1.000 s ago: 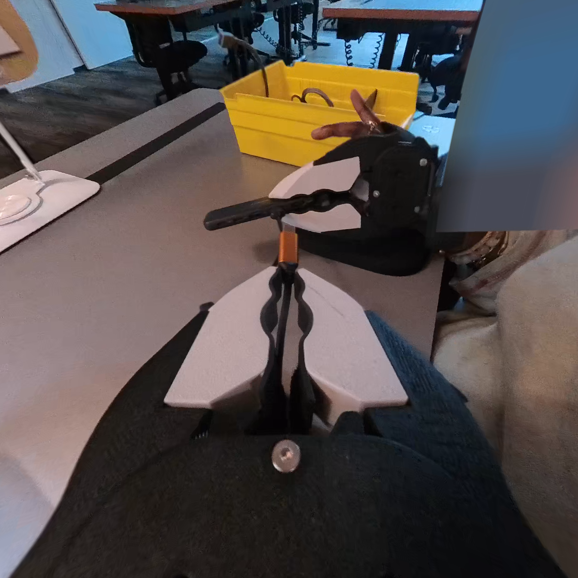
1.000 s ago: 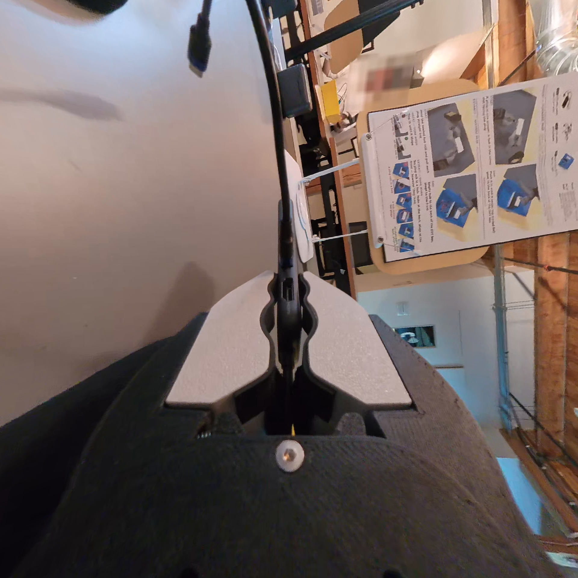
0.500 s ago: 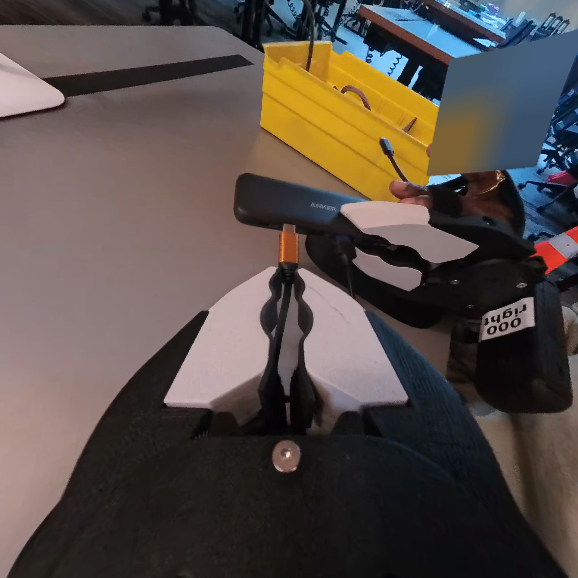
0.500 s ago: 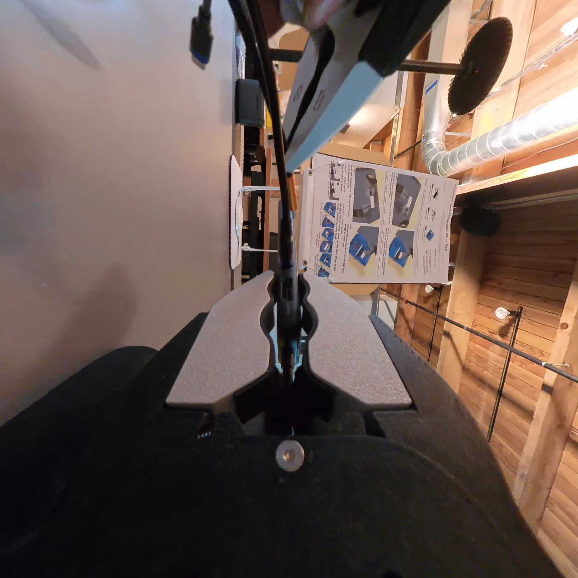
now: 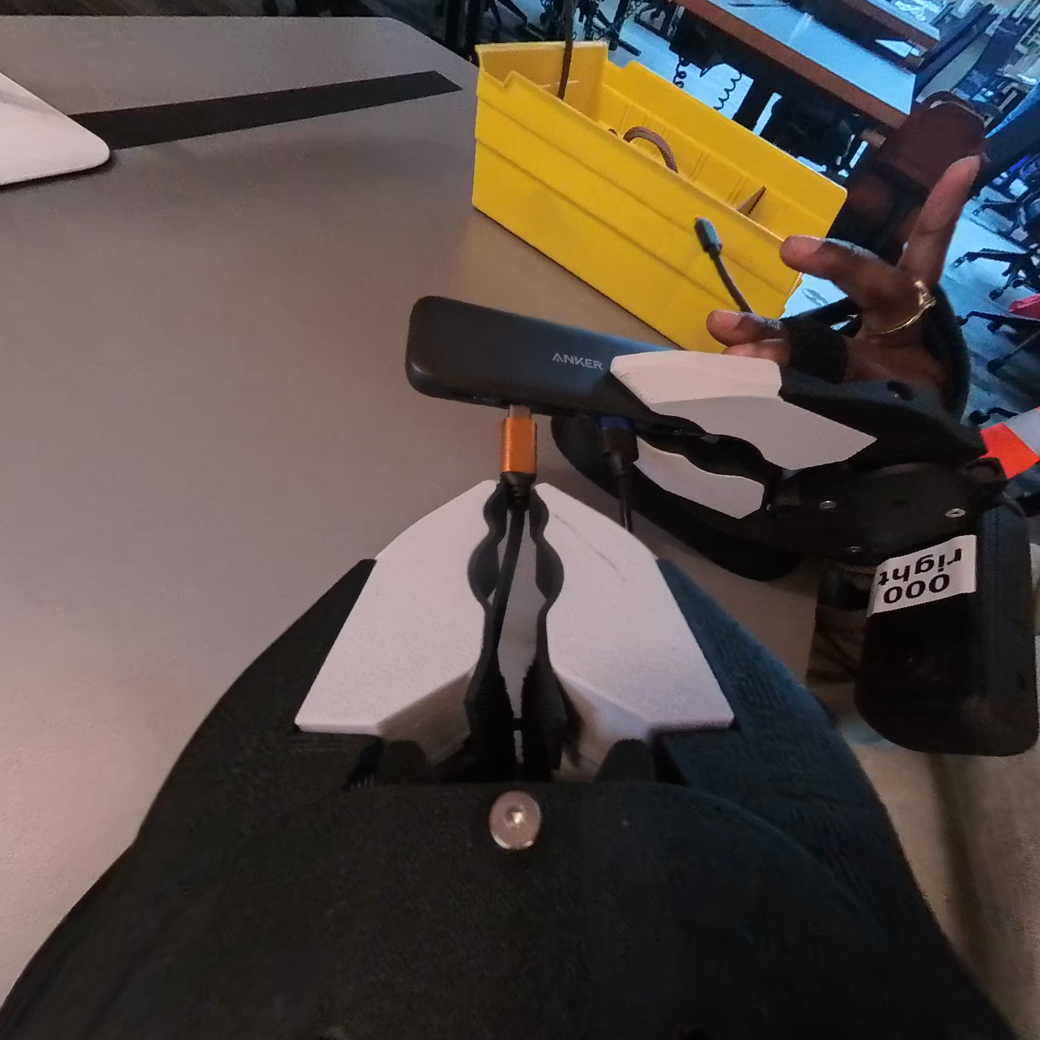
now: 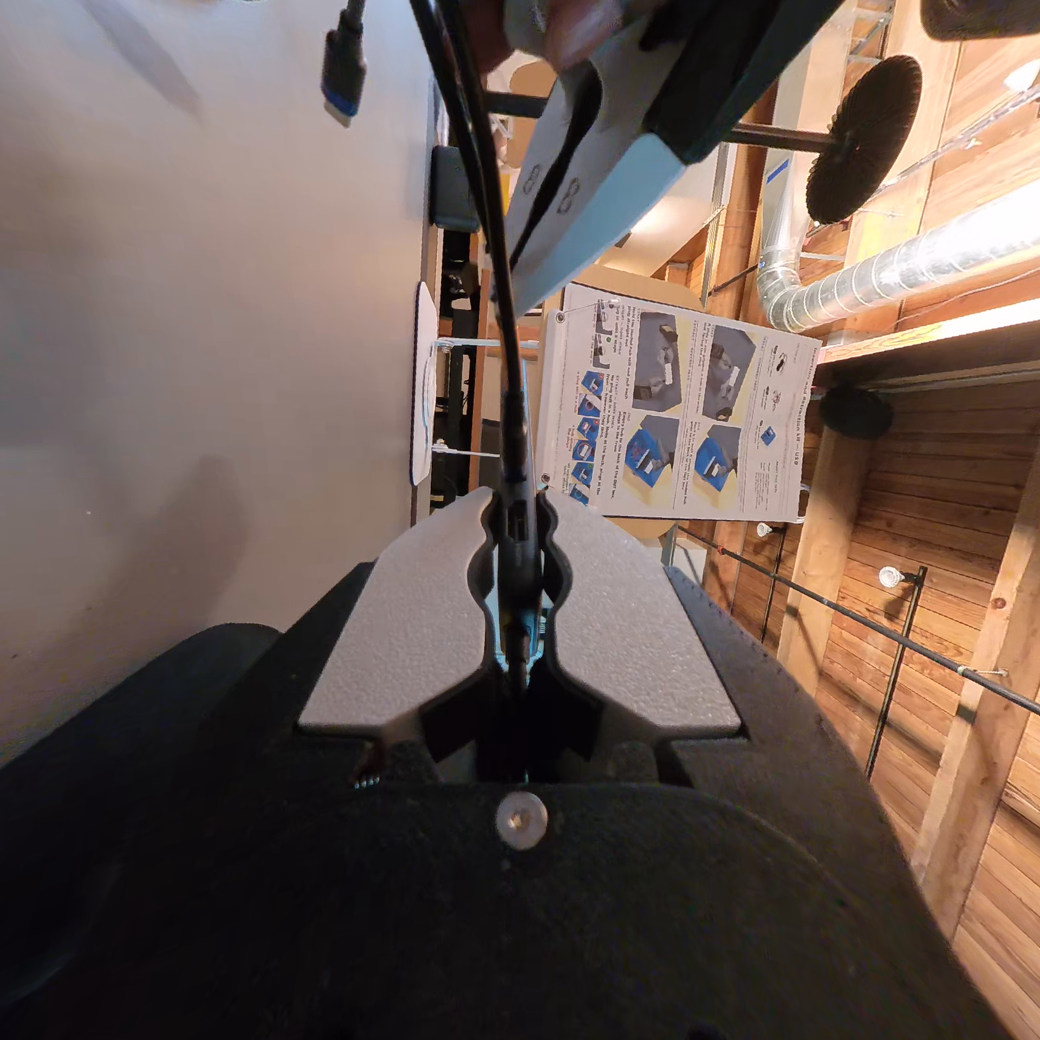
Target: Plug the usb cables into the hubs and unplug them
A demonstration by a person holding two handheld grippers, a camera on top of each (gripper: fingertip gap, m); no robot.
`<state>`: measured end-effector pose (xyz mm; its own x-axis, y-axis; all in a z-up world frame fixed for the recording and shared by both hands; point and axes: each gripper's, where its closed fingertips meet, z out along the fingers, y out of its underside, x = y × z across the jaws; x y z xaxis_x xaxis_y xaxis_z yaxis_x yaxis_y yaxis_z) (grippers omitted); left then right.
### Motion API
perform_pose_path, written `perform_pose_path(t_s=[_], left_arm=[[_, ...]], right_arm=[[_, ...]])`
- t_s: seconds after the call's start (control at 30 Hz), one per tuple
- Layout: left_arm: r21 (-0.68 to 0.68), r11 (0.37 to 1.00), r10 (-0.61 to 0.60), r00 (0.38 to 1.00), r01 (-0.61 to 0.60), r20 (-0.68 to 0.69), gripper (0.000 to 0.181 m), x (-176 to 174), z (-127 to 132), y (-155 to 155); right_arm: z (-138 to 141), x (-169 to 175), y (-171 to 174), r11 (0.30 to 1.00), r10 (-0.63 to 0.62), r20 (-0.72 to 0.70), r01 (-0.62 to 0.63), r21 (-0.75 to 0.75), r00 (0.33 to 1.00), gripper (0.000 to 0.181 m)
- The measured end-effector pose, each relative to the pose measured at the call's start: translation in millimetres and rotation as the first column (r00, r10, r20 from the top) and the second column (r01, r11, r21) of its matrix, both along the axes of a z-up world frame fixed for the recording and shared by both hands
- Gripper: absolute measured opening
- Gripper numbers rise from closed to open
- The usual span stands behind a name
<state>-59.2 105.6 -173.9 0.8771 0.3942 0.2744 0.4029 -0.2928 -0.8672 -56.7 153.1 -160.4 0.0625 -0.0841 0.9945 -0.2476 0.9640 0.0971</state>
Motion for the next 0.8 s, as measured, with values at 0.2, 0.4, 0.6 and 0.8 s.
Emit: perform_pose_path(t_s=[0.2, 0.4, 0.6, 0.8], left_arm=[[-0.013, 1.000, 0.017, 1.000, -0.017, -0.007, 0.008, -3, -2, -2], [-0.004, 1.000, -0.025, 1.000, 0.025, -0.018, 0.007, -1, -4, -1], [0.021, 0.999, -0.047, 0.999, 0.047, -0.014, 0.007, -1, -2, 3], [0.011, 0.997, -0.071, 0.997, 0.071, -0.027, 0.007, -3, -3, 2]], right_arm=[[-2, 1, -4, 1.000, 0.013, -0.002, -0.012, 0.029, 1.000, 0.012], [-3, 6, -4, 0.998, 0.051, 0.030, -0.052, 0.037, 0.998, 0.011], [0, 9, -5, 0.996, 0.070, 0.064, -0.074, 0.055, 0.996, 0.011], [-3, 12, -10, 0.990, 0.106, 0.093, -0.114, 0.085, 0.990, 0.011]])
